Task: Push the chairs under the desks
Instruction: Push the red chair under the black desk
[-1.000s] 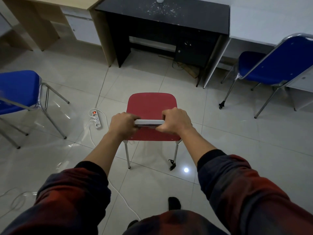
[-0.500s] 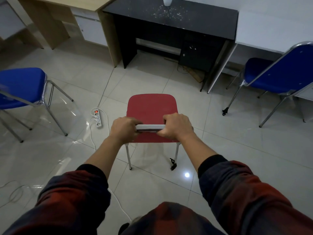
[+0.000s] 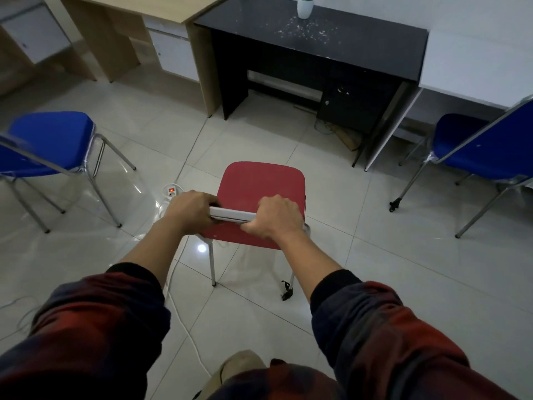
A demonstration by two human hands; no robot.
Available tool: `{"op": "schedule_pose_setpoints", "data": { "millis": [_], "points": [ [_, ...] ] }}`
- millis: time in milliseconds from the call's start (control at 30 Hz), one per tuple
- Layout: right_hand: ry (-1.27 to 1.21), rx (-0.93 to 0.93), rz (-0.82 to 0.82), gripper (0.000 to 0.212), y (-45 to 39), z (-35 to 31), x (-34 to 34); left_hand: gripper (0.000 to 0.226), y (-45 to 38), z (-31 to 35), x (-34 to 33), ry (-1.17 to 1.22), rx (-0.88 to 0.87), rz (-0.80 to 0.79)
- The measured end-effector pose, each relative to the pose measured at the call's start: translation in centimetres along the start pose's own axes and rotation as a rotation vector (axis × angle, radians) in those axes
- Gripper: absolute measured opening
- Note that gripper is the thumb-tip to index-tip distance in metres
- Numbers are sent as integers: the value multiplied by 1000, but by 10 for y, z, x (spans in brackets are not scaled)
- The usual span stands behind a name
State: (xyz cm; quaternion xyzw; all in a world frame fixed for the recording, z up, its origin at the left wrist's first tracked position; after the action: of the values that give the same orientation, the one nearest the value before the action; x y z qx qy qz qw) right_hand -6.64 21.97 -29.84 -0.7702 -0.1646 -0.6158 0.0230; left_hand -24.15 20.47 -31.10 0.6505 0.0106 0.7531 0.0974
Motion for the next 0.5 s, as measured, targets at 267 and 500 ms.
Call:
{"op": "schedule_pose_setpoints", "data": {
  "millis": [267, 500],
  "points": [
    [1, 34, -5, 48, -32, 28, 24, 24, -29, 25, 12, -39, 19, 103],
    [35, 7, 4, 51, -33, 33, 19, 38, -28, 27, 10, 20, -105, 247]
  ]
}}
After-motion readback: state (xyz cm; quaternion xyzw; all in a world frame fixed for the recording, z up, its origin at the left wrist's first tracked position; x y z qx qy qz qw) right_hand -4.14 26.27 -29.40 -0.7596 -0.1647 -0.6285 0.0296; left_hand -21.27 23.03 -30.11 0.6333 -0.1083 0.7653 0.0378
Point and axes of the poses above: each hand's wrist, its own y-axis away from the middle knuckle, its own x-axis out of the back of the hand, z = x × y, the point moved 8 cm from there along -y, towards the middle knuckle, and after that the axes turned 6 degrees about -x, right-handed, at the moved point
